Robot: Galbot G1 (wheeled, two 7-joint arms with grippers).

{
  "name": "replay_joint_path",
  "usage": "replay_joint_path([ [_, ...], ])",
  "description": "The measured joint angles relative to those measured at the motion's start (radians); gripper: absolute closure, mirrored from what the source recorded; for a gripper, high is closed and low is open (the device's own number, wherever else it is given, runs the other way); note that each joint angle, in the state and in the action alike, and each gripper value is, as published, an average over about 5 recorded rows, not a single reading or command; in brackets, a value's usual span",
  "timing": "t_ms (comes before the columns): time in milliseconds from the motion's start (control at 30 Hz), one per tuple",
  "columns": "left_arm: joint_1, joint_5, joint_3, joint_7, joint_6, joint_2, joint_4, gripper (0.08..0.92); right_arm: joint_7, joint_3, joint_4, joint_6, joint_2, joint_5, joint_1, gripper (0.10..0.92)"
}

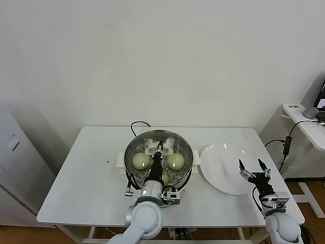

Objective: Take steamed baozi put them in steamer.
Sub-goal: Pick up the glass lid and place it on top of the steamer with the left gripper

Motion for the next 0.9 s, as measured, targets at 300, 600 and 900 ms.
replay_joint_path([
  [300, 0.043, -0.069, -0.035, -0.007, -0.028, 0.026, -0.052, 0.707, -0.003, 0.006, -0.001, 0.001, 0.0, 0.0, -0.002, 0.203],
  [600, 0.114, -0.297, -0.114, 0.061, -0.154, 0.108, -0.21, 0.447, -0.01, 0.003, -0.004, 0.0, 0.005, 0.003, 0.0, 0.203],
  [900, 0.106, -0.849, -0.266, 0.067, -0.276, 0.175, -0.344, 0.205, -0.007, -0.002, 0.022, -0.02, 0.011, 0.014, -0.012, 0.203],
])
